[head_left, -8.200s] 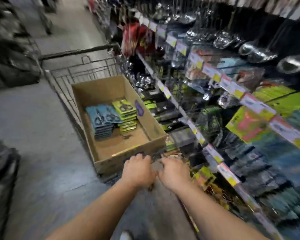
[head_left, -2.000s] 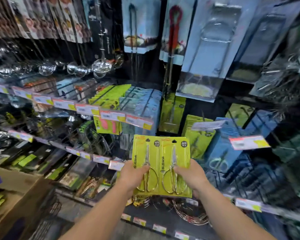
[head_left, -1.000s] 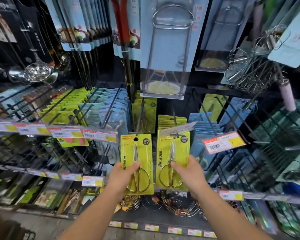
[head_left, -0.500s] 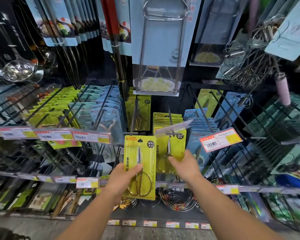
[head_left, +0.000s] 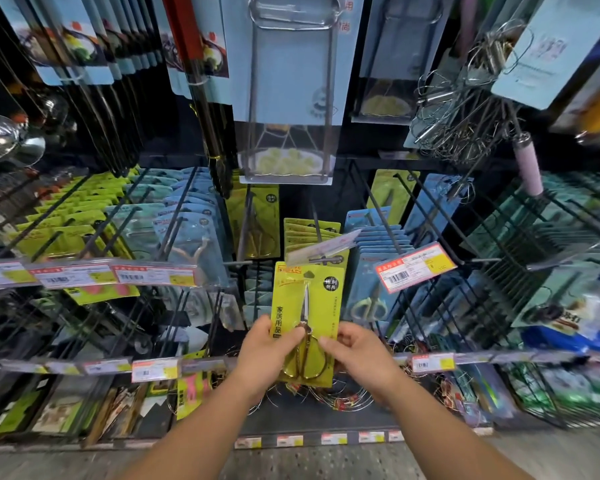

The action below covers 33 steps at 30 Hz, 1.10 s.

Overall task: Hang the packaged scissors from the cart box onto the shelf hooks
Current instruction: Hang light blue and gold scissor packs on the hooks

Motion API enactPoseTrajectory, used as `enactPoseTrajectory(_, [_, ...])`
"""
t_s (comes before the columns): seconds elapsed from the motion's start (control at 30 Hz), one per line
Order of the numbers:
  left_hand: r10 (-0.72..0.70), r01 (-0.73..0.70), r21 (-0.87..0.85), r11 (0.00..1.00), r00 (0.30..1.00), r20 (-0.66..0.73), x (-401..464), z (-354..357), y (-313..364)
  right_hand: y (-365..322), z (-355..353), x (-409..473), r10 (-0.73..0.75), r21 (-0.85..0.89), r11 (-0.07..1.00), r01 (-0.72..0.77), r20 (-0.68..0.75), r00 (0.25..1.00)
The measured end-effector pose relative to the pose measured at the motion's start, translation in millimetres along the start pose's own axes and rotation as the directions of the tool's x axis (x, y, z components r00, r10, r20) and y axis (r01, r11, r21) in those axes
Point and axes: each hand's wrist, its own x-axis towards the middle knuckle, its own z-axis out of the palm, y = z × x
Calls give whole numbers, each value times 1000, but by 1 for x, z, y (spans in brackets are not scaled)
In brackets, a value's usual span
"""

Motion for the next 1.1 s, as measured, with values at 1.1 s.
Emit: enactPoseTrajectory(1.1, [-62, 96, 404, 910, 993, -97, 35, 15, -18, 14, -11, 51, 146, -476, 842, -255, -252, 956])
